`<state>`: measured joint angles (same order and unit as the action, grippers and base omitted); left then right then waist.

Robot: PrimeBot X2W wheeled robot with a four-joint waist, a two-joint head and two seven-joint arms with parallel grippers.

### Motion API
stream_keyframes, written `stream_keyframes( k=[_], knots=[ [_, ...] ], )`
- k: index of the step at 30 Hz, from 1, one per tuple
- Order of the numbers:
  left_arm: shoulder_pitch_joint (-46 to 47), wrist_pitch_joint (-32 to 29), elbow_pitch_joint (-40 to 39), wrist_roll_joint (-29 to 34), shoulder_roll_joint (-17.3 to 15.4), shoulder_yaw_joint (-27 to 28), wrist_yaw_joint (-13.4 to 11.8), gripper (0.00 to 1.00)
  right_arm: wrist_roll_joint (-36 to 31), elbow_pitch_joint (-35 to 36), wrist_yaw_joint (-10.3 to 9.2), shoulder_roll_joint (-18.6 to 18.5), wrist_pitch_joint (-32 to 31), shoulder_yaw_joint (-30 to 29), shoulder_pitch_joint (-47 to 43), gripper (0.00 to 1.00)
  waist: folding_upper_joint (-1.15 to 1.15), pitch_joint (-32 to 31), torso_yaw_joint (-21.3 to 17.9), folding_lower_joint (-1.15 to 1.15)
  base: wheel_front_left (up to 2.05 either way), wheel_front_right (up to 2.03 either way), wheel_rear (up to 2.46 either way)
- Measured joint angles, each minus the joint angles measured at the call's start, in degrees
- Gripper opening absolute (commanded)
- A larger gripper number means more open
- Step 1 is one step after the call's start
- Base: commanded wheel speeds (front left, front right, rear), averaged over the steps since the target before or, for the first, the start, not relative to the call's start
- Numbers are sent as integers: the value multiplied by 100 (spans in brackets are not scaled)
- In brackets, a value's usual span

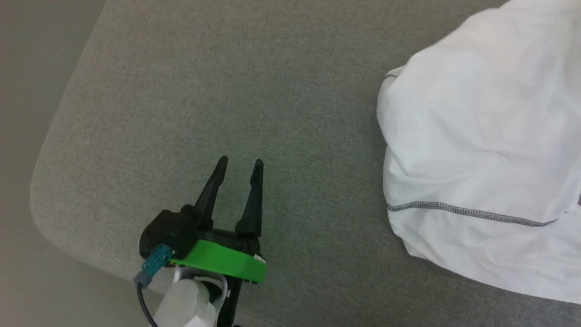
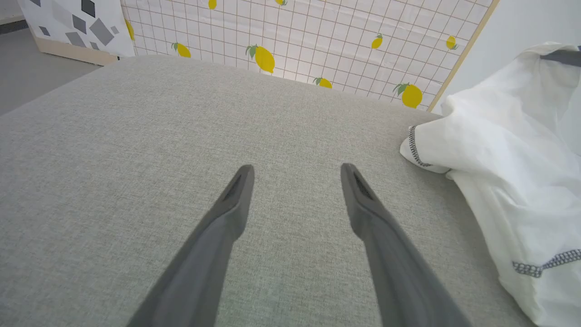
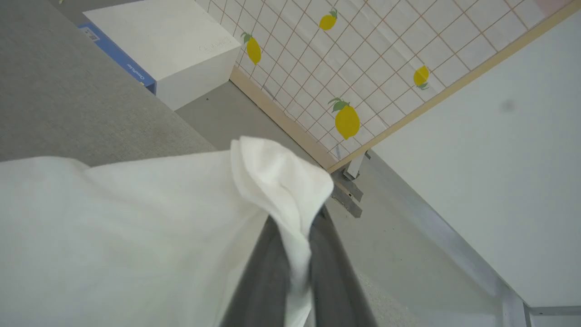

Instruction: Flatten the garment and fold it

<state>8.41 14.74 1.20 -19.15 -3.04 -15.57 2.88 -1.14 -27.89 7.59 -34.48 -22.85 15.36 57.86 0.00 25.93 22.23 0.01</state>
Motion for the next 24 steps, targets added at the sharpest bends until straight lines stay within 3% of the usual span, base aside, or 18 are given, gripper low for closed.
stream_keyframes(
  k=[7,12,18,24],
  knots=[
    [76,0,33,11,0,13,-51,100,-108,-396,0,433,311,-302,-19,100,0,176,52,0,0,0,0],
    [54,0,45,193,0,238,-47,100,110,-229,0,710,653,-814,-195,100,0,26,-48,0,0,0,0],
    [-296,0,41,412,-2,697,-13,100,709,815,0,1160,334,-1272,-1385,100,0,-353,-325,0,0,0,0],
    [-567,0,-35,504,-1,925,63,100,1304,2437,0,1233,-761,-1614,-3316,100,0,-703,-741,-1,0,0,0]
  ],
)
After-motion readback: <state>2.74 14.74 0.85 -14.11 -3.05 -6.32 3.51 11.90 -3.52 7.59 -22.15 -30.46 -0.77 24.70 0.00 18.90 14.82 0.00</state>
